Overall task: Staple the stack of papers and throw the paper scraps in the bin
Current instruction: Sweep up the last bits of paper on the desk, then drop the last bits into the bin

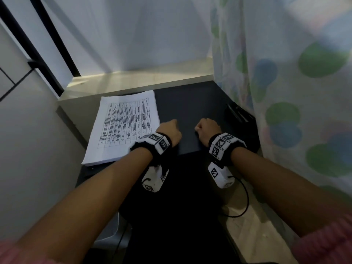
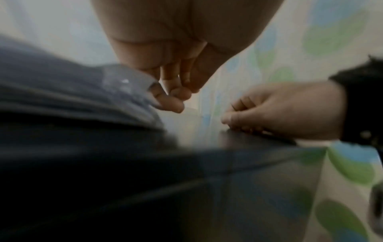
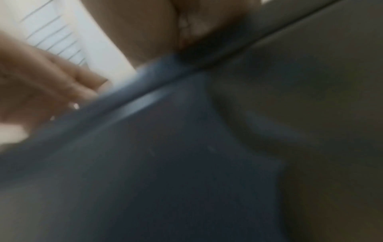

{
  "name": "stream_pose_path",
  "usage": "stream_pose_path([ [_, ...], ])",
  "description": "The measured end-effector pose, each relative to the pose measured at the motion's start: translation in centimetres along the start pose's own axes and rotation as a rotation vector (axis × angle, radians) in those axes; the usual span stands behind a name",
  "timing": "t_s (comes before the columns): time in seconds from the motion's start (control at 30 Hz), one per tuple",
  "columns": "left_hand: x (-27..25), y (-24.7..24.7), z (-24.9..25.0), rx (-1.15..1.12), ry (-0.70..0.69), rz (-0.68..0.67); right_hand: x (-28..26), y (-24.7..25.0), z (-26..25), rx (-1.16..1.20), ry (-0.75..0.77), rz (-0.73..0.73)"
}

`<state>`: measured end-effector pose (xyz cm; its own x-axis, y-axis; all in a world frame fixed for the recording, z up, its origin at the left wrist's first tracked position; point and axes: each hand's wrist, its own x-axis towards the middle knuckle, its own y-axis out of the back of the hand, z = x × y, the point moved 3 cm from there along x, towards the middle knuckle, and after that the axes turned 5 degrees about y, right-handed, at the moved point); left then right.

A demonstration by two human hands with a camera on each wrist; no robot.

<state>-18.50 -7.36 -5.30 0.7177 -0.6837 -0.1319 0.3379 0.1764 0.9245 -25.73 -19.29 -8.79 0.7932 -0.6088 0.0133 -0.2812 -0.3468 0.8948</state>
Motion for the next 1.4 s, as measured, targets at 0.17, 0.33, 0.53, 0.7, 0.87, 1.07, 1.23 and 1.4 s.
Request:
stream_pose_path([
  [0.17,0.2,2.2,-1.5,-0.306,0.068,0.031,-0.6,1.0,1.2,0.261,-0.035,0.009],
  [0.33,-1.5,3.9,-4.7,-0.412,0.101,0.093,-2.2,1.0,0.8,0.298,-0.040,-0.010],
  [0.53,-6.0,5.2,-11.0,-0.225,0.136,0.176,-5.6,0.0,-4.8,0.221,0.108,-0.144],
  [0.7,-9.3,5.1,-17.7,-0.097,0.219,0.161,-7.2,-2.6,-14.2,0.121,0.352,-0.181],
  [0.87,-11.2,5.3,-24.0,-0.107,0.346,0.176,-9.5,-4.9,-23.3,0.123,0.576,-0.197],
  [1.07,-13.1,3.1,-29.7,-0.087,0.499,0.053,-12.1,-11.1,-29.8,0.012,0.692,-0.368],
  [1.23,-13.6,-0.2,-33.8,-0.072,0.564,-0.047,-13.0,-17.6,-31.0,-0.065,0.673,-0.554],
  [1.4,-13.5,-3.9,-35.9,-0.086,0.602,-0.116,-11.2,-23.1,-28.9,-0.076,0.387,-0.651],
])
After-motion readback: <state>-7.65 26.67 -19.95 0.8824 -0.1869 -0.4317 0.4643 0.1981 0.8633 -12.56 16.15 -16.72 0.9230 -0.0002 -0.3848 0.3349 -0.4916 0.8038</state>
